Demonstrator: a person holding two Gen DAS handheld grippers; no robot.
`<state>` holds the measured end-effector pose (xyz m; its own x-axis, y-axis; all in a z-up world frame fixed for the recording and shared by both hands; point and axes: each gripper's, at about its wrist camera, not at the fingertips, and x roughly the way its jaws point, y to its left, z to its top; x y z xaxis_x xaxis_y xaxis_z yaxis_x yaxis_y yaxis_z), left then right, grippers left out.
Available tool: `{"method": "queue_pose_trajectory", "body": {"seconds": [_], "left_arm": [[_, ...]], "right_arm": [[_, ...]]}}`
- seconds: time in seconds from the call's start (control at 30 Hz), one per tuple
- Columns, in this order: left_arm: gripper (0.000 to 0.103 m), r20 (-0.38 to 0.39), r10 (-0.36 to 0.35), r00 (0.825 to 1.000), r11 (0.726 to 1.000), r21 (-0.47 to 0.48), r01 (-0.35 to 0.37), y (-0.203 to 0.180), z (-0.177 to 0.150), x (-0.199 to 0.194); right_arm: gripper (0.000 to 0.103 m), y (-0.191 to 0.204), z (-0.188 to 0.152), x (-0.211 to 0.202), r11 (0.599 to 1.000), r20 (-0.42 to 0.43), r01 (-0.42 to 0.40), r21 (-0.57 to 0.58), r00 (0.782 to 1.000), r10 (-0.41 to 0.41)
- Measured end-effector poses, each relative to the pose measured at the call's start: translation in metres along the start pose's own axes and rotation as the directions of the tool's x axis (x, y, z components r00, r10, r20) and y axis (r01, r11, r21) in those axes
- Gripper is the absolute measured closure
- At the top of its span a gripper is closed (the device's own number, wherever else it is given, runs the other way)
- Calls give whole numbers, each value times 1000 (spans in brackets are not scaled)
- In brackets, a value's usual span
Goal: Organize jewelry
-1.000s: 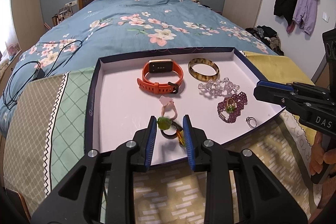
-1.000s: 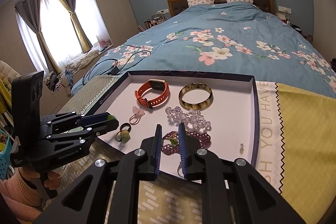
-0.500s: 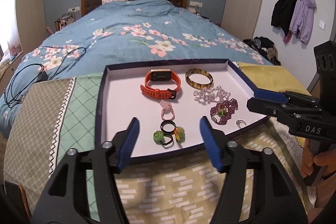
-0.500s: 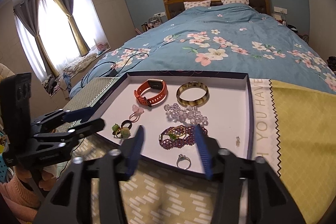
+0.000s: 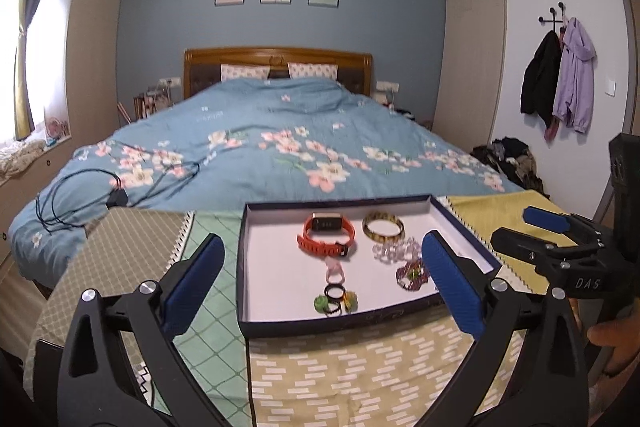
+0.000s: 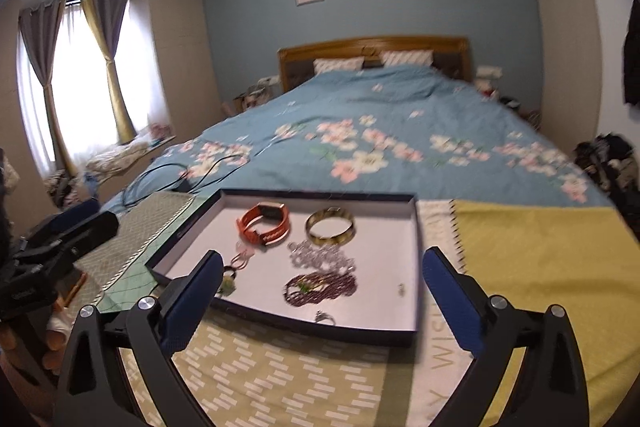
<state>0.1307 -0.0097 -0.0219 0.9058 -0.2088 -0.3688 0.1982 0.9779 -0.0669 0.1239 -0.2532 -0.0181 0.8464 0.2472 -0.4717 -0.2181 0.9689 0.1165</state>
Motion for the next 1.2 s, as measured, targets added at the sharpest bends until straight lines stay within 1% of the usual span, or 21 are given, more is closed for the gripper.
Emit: {"method": "queue_pose_trajectory", "body": {"seconds": [0.07, 0.17, 0.27, 0.3, 0.4, 0.5, 0.67, 0.73, 0.83, 0.9, 1.03, 1.2], "left_arm": [[6, 32, 6, 999, 1000, 8, -6, -3, 2, -10], [6, 81, 10, 997, 1000, 11, -11, -7, 4, -26], [6, 100, 5, 995, 1000, 2, -6, -10, 4, -37], [6, 100, 6, 995, 1000, 1, -6, -11, 4, -39], [6, 108, 20, 994, 1000, -5, -20, -13, 3, -48], [6, 128, 50, 990, 998, 17, -53, -17, 1, -58], [6, 151, 53, 987, 999, 4, -55, -15, 1, -72], [6, 145, 52, 988, 999, -18, -50, -11, 0, -73], [6, 125, 39, 991, 998, -44, -34, -9, 1, -74], [6, 140, 49, 989, 998, -36, -45, -11, 1, -78], [6, 146, 47, 988, 998, -36, -43, -12, 1, -80], [6, 139, 46, 989, 999, -26, -43, -16, 0, -81]], "right_arm": [[7, 4, 1, -8, 999, 28, 32, -19, 999, -31], [7, 12, 1, -26, 994, 114, 92, -56, 990, -85], [7, 19, 1, -41, 989, 193, 134, -65, 974, -119], [7, 20, 0, -45, 989, 203, 136, -66, 972, -120], [7, 26, -2, -49, 985, 212, 150, -81, 969, -130], [7, 32, -6, -55, 983, 232, 160, -91, 963, -135], [7, 34, -8, -67, 985, 270, 158, -72, 954, -133], [7, 34, -7, -72, 985, 292, 158, -65, 947, -132], [7, 37, -6, -75, 985, 302, 162, -62, 944, -136], [7, 37, -6, -77, 986, 305, 156, -60, 943, -130], [7, 38, -7, -81, 986, 312, 155, -54, 941, -131], [7, 38, -7, -83, 986, 317, 159, -56, 939, -133]]}}
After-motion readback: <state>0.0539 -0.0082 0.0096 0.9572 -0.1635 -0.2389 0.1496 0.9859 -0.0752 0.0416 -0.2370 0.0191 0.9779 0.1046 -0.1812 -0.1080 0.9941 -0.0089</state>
